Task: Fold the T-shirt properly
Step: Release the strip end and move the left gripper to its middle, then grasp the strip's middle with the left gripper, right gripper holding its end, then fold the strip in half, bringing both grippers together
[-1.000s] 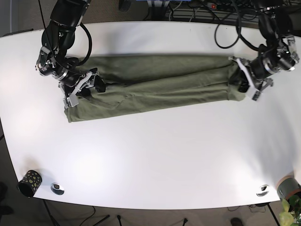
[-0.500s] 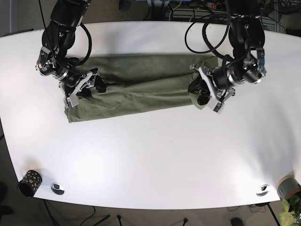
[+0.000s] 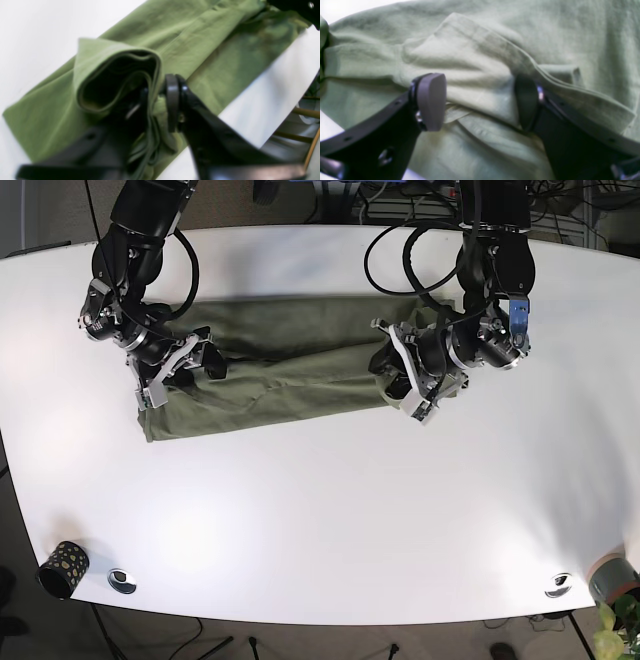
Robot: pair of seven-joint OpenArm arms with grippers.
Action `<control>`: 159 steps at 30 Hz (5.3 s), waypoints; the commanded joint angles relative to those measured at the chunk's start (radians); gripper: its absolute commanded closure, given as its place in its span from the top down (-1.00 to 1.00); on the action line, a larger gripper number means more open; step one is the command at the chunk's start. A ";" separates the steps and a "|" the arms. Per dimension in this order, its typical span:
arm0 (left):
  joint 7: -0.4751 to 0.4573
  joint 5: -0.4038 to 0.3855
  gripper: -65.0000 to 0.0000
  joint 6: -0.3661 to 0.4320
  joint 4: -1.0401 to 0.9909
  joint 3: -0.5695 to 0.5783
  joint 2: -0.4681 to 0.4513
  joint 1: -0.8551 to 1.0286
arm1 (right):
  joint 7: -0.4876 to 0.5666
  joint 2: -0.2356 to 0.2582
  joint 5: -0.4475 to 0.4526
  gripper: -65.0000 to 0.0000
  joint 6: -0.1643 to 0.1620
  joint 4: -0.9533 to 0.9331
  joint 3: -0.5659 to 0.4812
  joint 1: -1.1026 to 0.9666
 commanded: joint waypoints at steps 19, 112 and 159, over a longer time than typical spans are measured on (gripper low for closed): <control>-0.008 -0.023 0.32 -0.002 0.180 0.235 0.016 -0.052 | -0.059 0.004 -0.045 0.30 -0.012 -0.005 -0.005 0.000; -0.244 0.078 -0.97 -0.183 -0.215 -0.138 -0.182 0.039 | -0.167 0.087 0.311 -0.95 -0.009 -0.119 0.107 0.067; -0.355 0.083 -0.97 -0.123 -0.499 0.184 0.022 -0.116 | -0.169 0.047 0.314 -1.00 -0.015 0.479 -0.235 0.038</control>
